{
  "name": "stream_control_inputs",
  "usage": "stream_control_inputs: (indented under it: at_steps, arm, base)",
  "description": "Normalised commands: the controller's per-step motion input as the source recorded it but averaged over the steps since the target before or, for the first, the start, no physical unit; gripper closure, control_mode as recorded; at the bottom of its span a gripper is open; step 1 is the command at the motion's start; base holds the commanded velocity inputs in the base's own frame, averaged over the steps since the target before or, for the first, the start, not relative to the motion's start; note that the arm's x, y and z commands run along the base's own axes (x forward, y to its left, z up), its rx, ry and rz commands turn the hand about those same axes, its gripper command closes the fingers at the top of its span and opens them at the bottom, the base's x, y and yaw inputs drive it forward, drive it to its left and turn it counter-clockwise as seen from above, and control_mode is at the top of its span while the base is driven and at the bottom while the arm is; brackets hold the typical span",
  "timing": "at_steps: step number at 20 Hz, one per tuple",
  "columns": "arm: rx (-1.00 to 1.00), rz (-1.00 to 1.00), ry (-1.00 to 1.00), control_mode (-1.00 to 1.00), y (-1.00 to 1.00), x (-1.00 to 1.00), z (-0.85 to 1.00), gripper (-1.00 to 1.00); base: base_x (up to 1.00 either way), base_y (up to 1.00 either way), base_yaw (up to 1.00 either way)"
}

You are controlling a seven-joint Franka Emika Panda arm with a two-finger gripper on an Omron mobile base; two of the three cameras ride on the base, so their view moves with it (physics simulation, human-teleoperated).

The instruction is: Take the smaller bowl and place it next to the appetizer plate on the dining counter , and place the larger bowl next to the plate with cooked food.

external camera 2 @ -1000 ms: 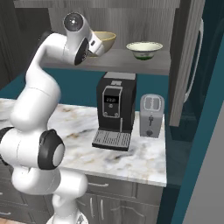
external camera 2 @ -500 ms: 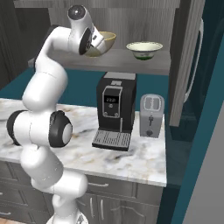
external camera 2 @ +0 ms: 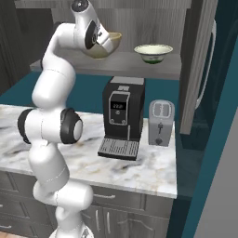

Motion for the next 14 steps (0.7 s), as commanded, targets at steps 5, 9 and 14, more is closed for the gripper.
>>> stream_control_inputs:
  at_steps: [5, 9, 14]
  arm:
    - [0.00, 0.00, -0.01, -1.00, 0.00, -0.07, -0.03, 1.00]
    - [0.00, -0.07, -0.01, -1.00, -0.06, -0.83, -0.33, 1.00]
    - [0.02, -0.05, -0.12, -1.00, -0.16, -1.00, -0.40, 1.00]
  base:
    - [0.00, 0.00, 0.00]
    - [0.00, 0.00, 0.00]
    - [0.00, 0.00, 0.00]
